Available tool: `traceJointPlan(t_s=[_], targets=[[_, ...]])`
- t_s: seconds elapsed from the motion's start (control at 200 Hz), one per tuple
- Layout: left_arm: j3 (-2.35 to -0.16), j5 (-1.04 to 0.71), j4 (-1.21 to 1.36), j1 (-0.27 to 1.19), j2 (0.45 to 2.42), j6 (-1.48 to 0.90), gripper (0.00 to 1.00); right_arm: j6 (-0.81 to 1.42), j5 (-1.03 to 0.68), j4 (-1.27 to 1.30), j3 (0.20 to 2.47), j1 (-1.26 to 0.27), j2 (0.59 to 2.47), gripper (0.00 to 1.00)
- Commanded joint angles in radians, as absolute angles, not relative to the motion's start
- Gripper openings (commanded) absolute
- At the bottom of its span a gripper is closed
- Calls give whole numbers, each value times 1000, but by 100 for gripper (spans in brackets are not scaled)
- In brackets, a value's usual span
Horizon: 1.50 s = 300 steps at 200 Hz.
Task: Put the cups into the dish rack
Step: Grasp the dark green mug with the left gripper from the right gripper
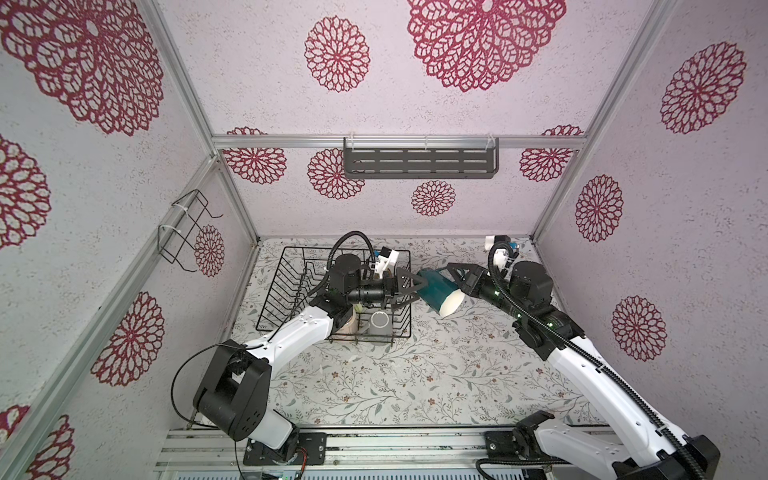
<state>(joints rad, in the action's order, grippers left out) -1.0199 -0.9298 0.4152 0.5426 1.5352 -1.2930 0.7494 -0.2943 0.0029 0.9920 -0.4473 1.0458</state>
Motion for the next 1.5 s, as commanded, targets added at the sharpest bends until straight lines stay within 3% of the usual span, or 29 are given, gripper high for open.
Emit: traceJointPlan(t_s=[0.0, 0.49, 0.811, 0.996, 1.391, 1.496], targets=[[-1002, -933, 511, 544, 1562, -1356, 97, 814, -356, 191, 1050, -439, 1046, 0], [-989, -937, 878, 546, 1640, -1624, 98, 1005, -522, 487, 972, -440, 1139, 0], [-981, -916, 851, 529, 1627, -1618, 91, 981, -606, 452, 989, -439, 1186, 0], [-989, -897, 766, 520, 1616, -1569, 74, 947, -589, 424, 988, -439, 1187, 0], [-935, -864, 955, 479, 1649, -1691, 50, 870, -499, 372, 976, -439, 1195, 0], [-913, -856, 954, 462, 1646, -1694, 47, 860, -486, 373, 972, -439, 1204, 25]])
